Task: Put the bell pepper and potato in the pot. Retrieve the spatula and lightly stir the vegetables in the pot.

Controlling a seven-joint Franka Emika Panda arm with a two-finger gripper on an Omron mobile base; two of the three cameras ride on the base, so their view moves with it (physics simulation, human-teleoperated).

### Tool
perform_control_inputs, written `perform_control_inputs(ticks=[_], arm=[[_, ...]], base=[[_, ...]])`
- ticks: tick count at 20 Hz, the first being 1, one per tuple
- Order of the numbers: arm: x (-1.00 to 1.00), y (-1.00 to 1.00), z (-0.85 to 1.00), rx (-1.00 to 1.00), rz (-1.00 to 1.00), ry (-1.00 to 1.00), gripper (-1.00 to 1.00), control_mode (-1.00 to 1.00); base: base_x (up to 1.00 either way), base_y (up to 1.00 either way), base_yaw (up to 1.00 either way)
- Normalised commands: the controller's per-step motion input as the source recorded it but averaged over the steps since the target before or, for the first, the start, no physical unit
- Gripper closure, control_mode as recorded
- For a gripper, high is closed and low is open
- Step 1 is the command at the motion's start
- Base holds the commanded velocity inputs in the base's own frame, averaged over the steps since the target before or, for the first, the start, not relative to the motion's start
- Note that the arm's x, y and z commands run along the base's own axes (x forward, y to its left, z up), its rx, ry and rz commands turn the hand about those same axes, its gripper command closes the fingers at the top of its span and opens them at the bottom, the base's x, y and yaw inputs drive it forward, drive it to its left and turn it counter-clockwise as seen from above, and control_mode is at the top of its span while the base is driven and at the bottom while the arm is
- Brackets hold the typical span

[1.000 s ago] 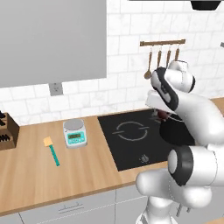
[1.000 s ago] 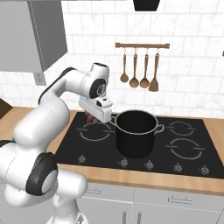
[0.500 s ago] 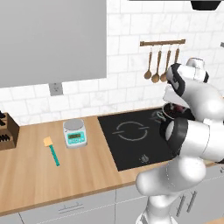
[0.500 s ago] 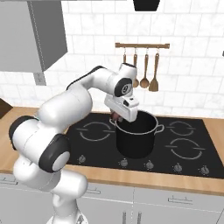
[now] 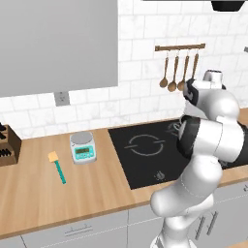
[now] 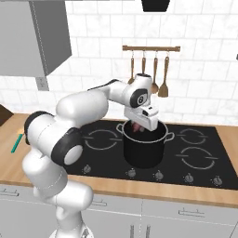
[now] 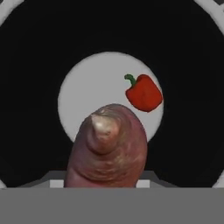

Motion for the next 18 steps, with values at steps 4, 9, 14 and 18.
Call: perform_control_inputs(ticks=[4,9,14,18], arm=[[0.07,-0.39,-0.41,-0.13,0.0,-0.12,1.0,-1.0],[0.08,-0.16,-0.4,-0.06,0.0,-0.09,1.0,-1.0],[0.19,0.0,-0.29,0.0,0.0,-0.02,1.0,-1.0],[0.04,0.0,-0.06,0.0,0.0,0.0,-1.0,-1.0]], base=[[0.0,0.0,0.0],[0.0,0.0,0.0],[0.0,0.0,0.0],[0.0,0.0,0.0]])
